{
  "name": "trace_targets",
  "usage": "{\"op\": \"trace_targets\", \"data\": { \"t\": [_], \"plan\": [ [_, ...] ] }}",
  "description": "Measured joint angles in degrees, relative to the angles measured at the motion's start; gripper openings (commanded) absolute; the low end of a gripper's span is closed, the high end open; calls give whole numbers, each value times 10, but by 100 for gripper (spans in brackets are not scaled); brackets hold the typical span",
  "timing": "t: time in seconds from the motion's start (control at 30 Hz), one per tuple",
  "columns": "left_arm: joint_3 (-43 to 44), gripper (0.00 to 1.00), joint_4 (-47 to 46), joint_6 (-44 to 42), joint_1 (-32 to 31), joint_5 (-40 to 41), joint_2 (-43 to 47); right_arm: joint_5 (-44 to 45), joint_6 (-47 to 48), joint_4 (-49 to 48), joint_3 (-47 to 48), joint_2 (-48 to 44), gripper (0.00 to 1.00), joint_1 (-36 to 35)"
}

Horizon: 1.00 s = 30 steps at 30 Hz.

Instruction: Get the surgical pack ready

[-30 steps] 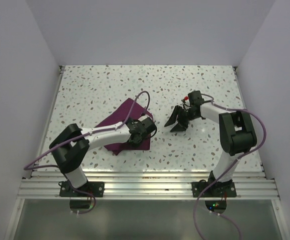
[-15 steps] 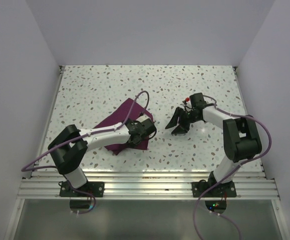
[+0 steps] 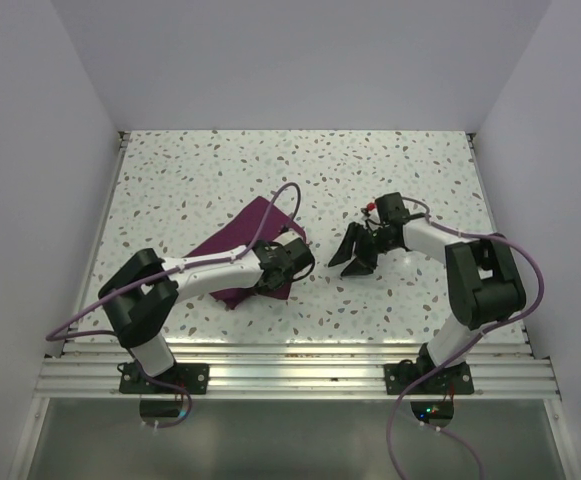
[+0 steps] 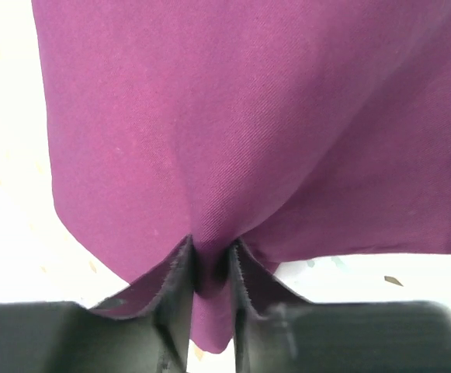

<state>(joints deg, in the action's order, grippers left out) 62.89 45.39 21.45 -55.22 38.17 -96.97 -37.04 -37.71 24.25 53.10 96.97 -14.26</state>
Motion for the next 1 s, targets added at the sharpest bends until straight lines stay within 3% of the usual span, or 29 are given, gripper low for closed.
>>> {"op": "trace_targets", "data": {
  "t": [0.17, 0.2, 0.37, 0.5, 0.53, 0.83, 1.0],
  "plan": [
    [0, 7, -3, -1, 0, 1, -7, 0, -13, -13, -1, -5, 53, -27],
    [0, 0, -3, -2, 0, 1, -7, 0, -20, -19, -2, -6, 53, -37],
    [8, 0, 2, -12, 0, 0, -7, -5, -114, -124, -46, -10, 46, -87],
    [28, 0, 8, -28, 1, -10, -7, -2, -220, -229, -84, -4, 34, -103],
    [35, 0, 10, -33, 1, -14, -7, 0, -243, -254, -84, 2, 29, -104],
    [63, 0, 16, -58, 1, -50, -5, 34, -377, -416, -61, 68, 19, -146],
    [71, 0, 24, -67, 1, -65, -5, 61, -414, -451, -30, 101, 11, -190]
  ]
}}
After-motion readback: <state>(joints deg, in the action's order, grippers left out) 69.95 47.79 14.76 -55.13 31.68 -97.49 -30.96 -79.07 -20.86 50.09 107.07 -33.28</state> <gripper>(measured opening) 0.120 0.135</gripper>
